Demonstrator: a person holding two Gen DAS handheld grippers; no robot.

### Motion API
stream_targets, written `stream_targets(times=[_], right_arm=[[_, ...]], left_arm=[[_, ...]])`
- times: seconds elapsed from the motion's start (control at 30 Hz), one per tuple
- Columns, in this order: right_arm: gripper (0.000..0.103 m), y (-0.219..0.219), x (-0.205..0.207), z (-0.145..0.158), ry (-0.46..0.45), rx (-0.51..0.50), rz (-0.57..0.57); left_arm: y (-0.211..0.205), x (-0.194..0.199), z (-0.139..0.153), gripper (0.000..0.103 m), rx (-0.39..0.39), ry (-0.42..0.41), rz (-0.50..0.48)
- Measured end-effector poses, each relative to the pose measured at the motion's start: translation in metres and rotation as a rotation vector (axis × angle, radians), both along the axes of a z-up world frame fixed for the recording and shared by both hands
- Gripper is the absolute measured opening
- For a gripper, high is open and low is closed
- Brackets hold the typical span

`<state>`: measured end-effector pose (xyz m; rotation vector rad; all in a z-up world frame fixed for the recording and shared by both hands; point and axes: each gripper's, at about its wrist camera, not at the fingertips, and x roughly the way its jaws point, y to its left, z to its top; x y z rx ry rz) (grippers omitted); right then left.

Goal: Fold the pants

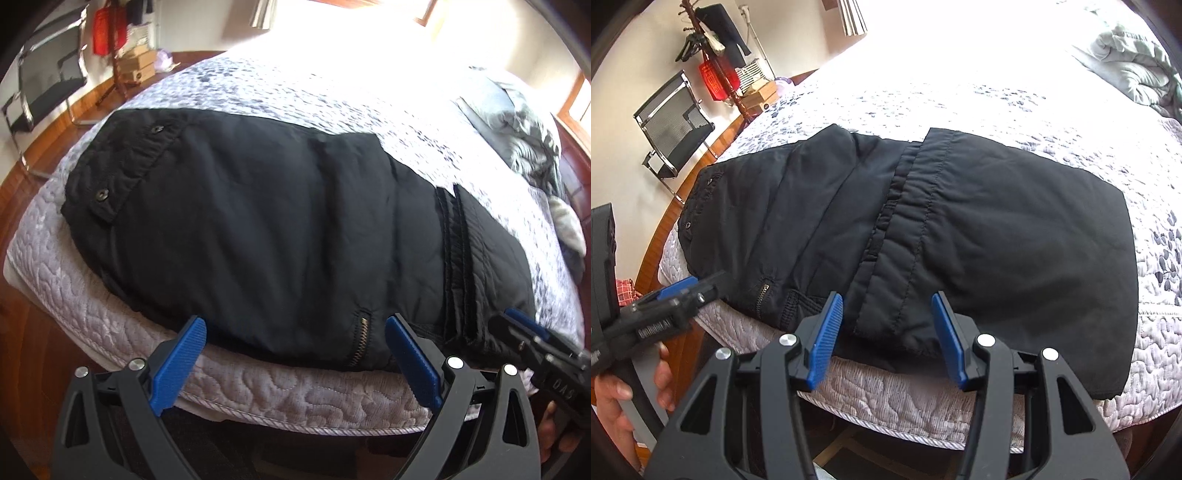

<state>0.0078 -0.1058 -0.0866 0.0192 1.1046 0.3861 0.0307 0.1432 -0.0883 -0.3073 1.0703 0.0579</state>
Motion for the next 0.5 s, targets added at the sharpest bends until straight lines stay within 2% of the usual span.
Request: stream_targets(times=[0.5], right_arm=[[0.051,0.019,0.006,-0.011,0.026,0.006,0.031]], left_arm=[[0.118,-0.003,-0.008,0.098,-0.36,-0.01,0.283]])
